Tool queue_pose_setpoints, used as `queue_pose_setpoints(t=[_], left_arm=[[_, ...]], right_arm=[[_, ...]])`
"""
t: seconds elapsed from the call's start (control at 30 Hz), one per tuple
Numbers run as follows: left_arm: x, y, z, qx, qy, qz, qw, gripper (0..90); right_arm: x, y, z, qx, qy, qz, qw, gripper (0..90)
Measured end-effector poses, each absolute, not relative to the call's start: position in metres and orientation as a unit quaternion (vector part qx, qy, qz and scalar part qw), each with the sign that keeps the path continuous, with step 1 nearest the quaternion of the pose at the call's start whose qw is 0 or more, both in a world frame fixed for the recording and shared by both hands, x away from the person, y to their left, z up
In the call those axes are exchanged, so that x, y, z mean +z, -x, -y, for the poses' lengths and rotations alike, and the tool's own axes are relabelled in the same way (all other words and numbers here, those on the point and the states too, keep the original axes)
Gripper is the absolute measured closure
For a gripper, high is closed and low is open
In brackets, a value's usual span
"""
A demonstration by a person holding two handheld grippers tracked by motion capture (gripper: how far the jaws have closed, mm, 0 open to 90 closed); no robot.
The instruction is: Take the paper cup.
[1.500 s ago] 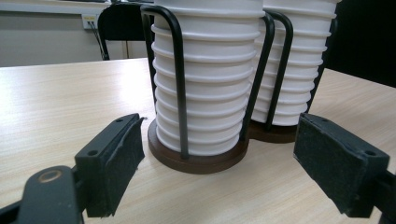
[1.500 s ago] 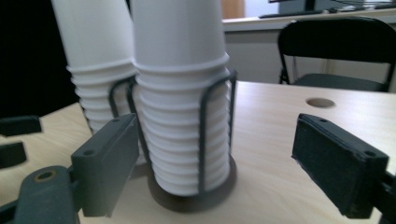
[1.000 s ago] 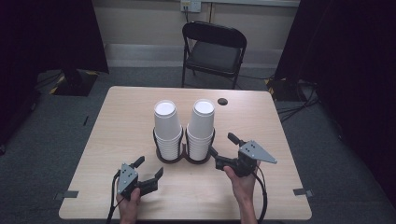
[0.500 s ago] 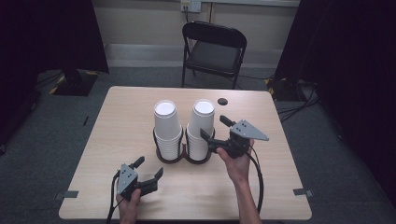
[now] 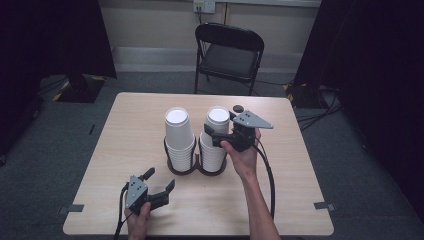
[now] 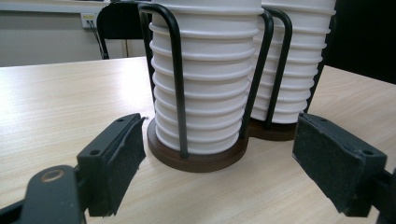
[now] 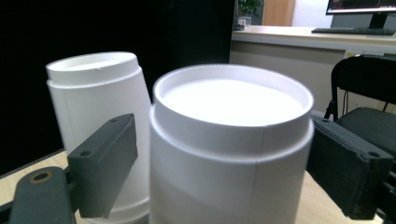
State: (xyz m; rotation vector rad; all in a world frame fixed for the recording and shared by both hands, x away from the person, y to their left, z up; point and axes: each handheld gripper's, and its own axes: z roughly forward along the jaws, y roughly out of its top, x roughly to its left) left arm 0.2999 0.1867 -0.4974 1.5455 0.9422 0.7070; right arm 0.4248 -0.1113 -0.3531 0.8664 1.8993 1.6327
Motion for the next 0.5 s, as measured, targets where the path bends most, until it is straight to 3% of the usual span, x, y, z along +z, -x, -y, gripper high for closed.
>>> queue_pose_setpoints(t=[0.5], left_arm=[[-0.497,-0.3,-0.187,0.301,-0.657,-0.399,0.564,16.4]], right_arm=[[-0.375,-0.437,0.103,0.58,-0.335,-0.711,0.216,12.6]])
